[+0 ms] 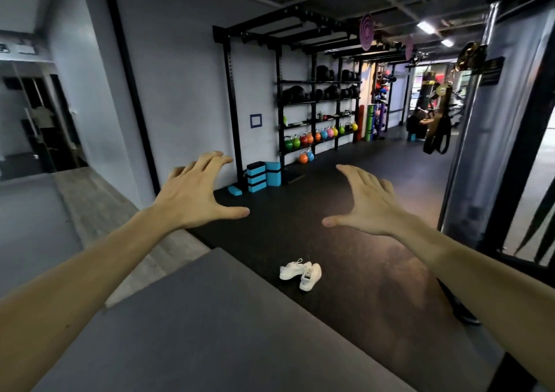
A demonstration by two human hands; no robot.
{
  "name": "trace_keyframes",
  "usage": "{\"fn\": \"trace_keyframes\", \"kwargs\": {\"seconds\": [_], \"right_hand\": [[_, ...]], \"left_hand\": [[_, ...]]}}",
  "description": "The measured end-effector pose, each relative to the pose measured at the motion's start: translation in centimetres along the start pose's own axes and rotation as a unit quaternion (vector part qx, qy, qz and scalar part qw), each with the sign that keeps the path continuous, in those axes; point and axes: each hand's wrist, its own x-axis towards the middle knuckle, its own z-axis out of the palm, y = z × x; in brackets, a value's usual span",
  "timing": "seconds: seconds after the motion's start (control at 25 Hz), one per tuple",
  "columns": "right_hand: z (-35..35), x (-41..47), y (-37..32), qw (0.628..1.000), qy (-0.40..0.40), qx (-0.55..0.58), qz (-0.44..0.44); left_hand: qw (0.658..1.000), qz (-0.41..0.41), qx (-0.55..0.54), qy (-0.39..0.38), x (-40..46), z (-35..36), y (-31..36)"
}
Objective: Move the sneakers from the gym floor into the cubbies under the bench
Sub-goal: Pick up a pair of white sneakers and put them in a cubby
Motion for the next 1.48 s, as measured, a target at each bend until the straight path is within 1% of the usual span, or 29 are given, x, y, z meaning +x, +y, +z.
{"fn": "trace_keyframes", "kwargs": {"seconds": [0.24, 0.44, 0.6, 0.84, 1.08, 1.16, 1.36, 1.48], "right_hand": [[8.7, 14.7, 7.4, 1.0, 0.01, -0.013, 0.023], [14.0, 27.0, 12.9, 0.999, -0.003, -0.027, 0.045], [17.5, 35.0, 17.9, 0.997, 0.005, -0.028, 0.065], [23.4, 48.1, 27.7, 0.996, 0.014, -0.05, 0.076], [29.2, 61.4, 35.7, 0.996, -0.001, -0.055, 0.074], [31.3, 64.7, 37.4, 0.995, -0.01, -0.057, 0.077], [38.9, 74.2, 42.2, 0.993, -0.013, -0.071, 0.097], [44.7, 80.4, 44.9, 0.989, -0.032, -0.071, 0.127]], "left_hand": [[1.0, 0.023, -0.013, 0.0, 16.3, 11.5, -4.8], [0.998, 0.044, -0.033, -0.024, 30.7, 19.1, -8.4], [0.996, 0.067, -0.051, -0.028, 40.9, 24.8, -9.1], [0.994, 0.087, -0.063, -0.027, 56.1, 35.0, -9.0], [0.993, 0.088, -0.076, -0.03, 70.9, 42.9, -9.9], [0.992, 0.092, -0.076, -0.029, 74.4, 45.4, -10.7], [0.989, 0.101, -0.101, -0.045, 84.5, 54.2, -14.3], [0.984, 0.116, -0.121, -0.061, 91.5, 60.7, -17.5]]}}
